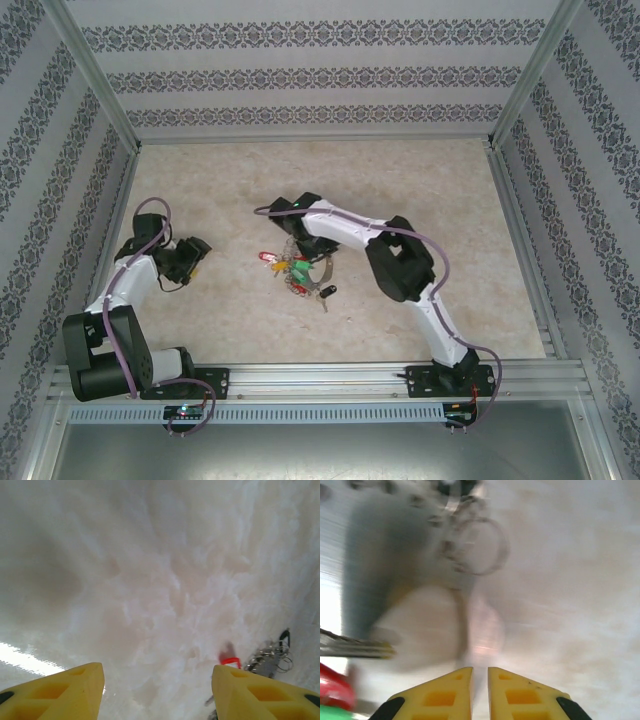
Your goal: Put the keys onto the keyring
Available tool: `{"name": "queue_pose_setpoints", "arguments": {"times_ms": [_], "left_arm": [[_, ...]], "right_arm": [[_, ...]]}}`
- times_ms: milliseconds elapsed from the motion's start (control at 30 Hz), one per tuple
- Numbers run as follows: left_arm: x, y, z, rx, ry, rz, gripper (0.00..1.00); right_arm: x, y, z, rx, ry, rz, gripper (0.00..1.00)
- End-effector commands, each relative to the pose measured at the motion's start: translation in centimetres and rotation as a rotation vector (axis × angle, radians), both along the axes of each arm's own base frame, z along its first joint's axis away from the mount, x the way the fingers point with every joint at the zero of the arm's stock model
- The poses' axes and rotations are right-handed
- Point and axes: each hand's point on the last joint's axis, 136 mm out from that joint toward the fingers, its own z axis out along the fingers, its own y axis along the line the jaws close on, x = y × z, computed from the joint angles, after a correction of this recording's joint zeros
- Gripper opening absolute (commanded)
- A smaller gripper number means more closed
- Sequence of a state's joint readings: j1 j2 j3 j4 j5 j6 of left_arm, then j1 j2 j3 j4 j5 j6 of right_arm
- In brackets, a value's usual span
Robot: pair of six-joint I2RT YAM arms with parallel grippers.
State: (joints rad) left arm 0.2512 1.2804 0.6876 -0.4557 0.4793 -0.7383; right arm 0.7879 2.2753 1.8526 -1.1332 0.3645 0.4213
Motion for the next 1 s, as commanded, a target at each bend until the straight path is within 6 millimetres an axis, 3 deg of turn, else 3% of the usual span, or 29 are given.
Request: {"name": "queue_pose_setpoints", "arguments": {"times_ms": [0,167,300,467,600,733,900,967], "left_arm": [[0.1,0.1,-0.1,-0.008,-0.025,0.015,0.6],[0.7,0.3,0.4,0.028,-0.064,-0.033,0.61],[1.3,1.3,2.0,0.132,-0.14,-0.07,0.66],[1.6,1.9,3.0,0.168,-0.149,-0.058,0.66],[1.4,1.6,2.8,0.148,-0.145,-0.058,0.66],[1.2,1.5,2.7,0.155,-0.145,-0.063,0.66],[0.8,1.6,2.5,0.165,-0.128,-0.07,0.66],[0.6,1.7,2.5,0.172,-0.121,-0.063,0.66]], "right_arm": [[2.6,-3.6,4.5,-0.06,-0.12,0.035,0.15],[3.5,-5.3,8.7,-0.002,-0.177,0.007,0.15],[2.8,-4.6,9.3,0.193,-0.192,-0.068,0.34],[-0.9,-0.8,5.0,0.42,-0.011,-0.27,0.49],[-2.3,0.8,1.5,0.473,0.096,-0.351,0.52],[-1.7,0.0,-0.6,0.302,0.085,-0.319,0.51],[-1.5,-0.5,-3.8,0.246,0.108,-0.31,0.51],[-1.4,-1.8,-4.2,0.175,0.102,-0.293,0.44]]}}
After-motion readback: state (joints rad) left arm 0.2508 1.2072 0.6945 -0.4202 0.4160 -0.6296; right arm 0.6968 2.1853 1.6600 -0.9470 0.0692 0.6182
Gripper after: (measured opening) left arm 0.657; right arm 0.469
